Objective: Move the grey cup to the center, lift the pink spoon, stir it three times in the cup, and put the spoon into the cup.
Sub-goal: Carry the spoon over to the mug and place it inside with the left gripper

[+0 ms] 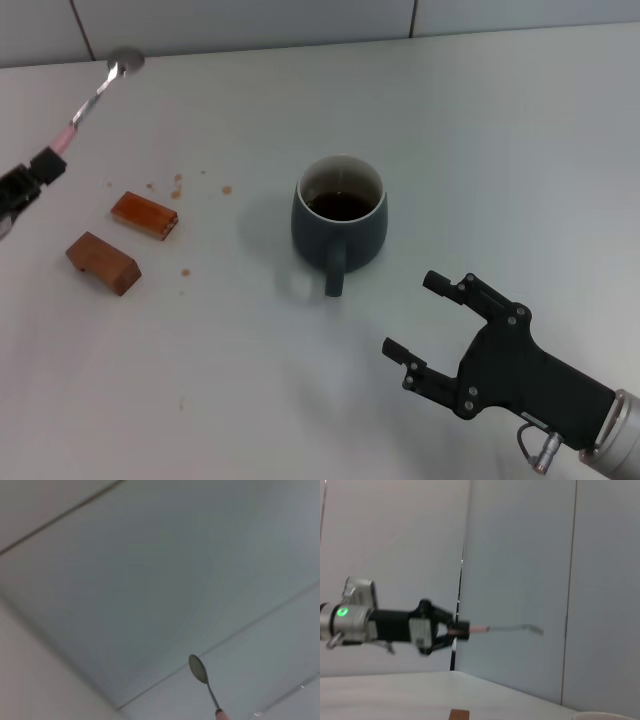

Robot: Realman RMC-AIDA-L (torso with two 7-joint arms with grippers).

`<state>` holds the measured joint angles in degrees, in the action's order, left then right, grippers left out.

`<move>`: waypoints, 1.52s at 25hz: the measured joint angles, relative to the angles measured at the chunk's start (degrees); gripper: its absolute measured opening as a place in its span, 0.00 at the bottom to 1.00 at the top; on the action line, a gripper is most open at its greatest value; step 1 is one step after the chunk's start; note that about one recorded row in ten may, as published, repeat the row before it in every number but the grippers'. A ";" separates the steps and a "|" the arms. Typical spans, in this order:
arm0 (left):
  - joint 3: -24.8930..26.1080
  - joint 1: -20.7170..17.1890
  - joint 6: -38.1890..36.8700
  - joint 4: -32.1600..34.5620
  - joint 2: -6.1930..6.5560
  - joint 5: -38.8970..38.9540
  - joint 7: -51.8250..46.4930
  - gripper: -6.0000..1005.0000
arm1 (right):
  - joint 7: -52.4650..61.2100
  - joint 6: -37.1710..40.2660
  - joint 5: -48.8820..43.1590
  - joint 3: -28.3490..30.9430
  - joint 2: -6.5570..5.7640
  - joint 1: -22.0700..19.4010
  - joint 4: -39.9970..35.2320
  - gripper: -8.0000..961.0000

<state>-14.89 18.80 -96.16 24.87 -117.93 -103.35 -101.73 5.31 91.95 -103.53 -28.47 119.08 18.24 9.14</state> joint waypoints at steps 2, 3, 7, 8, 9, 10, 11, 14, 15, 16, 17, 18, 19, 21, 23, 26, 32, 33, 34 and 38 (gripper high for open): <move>-1.49 1.90 -1.87 5.04 0.04 -0.30 -1.59 0.14 | 0.00 0.39 0.03 0.13 -0.04 -0.06 -0.12 0.82; -5.92 3.85 -2.53 11.57 0.01 -0.93 -3.90 0.14 | 0.14 0.88 0.09 0.30 -0.06 -0.26 -0.48 0.82; -15.68 5.48 -2.30 23.97 0.03 -1.30 -7.29 0.14 | 0.22 1.55 0.16 1.01 -0.07 -0.83 -0.86 0.82; -20.76 6.52 -2.22 32.20 0.34 -2.63 -8.95 0.14 | 0.23 1.81 0.17 1.63 -0.08 -1.32 -1.16 0.82; -20.76 6.52 -2.22 32.20 0.34 -2.63 -8.95 0.14 | 0.27 1.86 0.18 1.92 -0.08 -1.53 -1.24 0.82; -22.50 7.01 -2.23 35.39 0.53 -3.54 -9.54 0.14 | 0.27 1.86 0.18 1.92 -0.08 -1.53 -1.24 0.82; -24.04 7.73 -2.34 38.30 0.73 -5.00 -10.27 0.14 | 0.30 1.91 0.18 2.07 -0.08 -1.64 -1.31 0.82; -26.69 11.26 -3.78 45.77 1.28 -10.91 -12.35 0.14 | 0.37 2.02 0.18 2.46 -0.08 -1.99 -1.46 0.82; -26.96 12.51 -4.44 47.00 1.44 -12.31 -12.60 0.14 | 0.39 2.04 0.18 2.60 -0.09 -2.08 -1.54 0.82; -26.96 12.51 -4.44 47.00 1.44 -12.31 -12.60 0.14 | 0.41 2.06 0.18 2.74 -0.09 -2.18 -1.64 0.82; -27.07 15.49 -6.78 48.21 2.00 -16.05 -12.70 0.14 | 0.45 2.06 0.18 2.84 -0.08 -2.27 -1.74 0.82; -27.04 16.44 -7.50 48.35 2.15 -17.23 -12.70 0.14 | 0.56 2.06 0.18 2.90 -0.08 -2.33 -1.81 0.82; -27.02 17.46 -8.36 48.45 2.28 -18.50 -12.70 0.14 | 0.81 2.06 0.18 2.93 -0.08 -2.39 -1.92 0.82; -27.23 19.52 -9.64 48.63 2.40 -21.37 -12.47 0.14 | 1.46 2.03 0.18 2.95 -0.08 -2.49 -2.23 0.82; -27.76 21.10 -10.15 48.99 2.13 -23.72 -12.12 0.14 | 2.72 1.79 0.18 2.97 -0.08 -2.76 -2.98 0.82; -28.69 21.82 -10.38 49.64 1.85 -24.54 -12.06 0.14 | 3.15 1.78 0.18 2.98 -0.08 -2.92 -3.35 0.82; -33.17 23.42 -10.68 53.06 0.85 -25.51 -12.75 0.14 | 3.31 1.95 0.17 2.98 -0.08 -3.06 -3.51 0.82; -33.94 23.92 -10.84 53.51 0.57 -26.16 -12.89 0.14 | 3.31 1.96 0.18 2.98 -0.08 -3.10 -3.51 0.82; -33.94 23.92 -10.84 53.51 0.57 -26.16 -12.89 0.14 | 3.31 1.97 0.17 2.98 -0.08 -3.14 -3.52 0.82; -36.32 26.60 -10.94 53.97 -0.36 -30.13 -13.59 0.14 | 3.34 2.04 0.17 2.98 -0.08 -3.29 -3.52 0.82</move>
<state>-51.21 45.41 -107.10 78.84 -118.28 -133.48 -115.32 8.64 93.99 -103.36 -25.48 119.00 14.95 5.62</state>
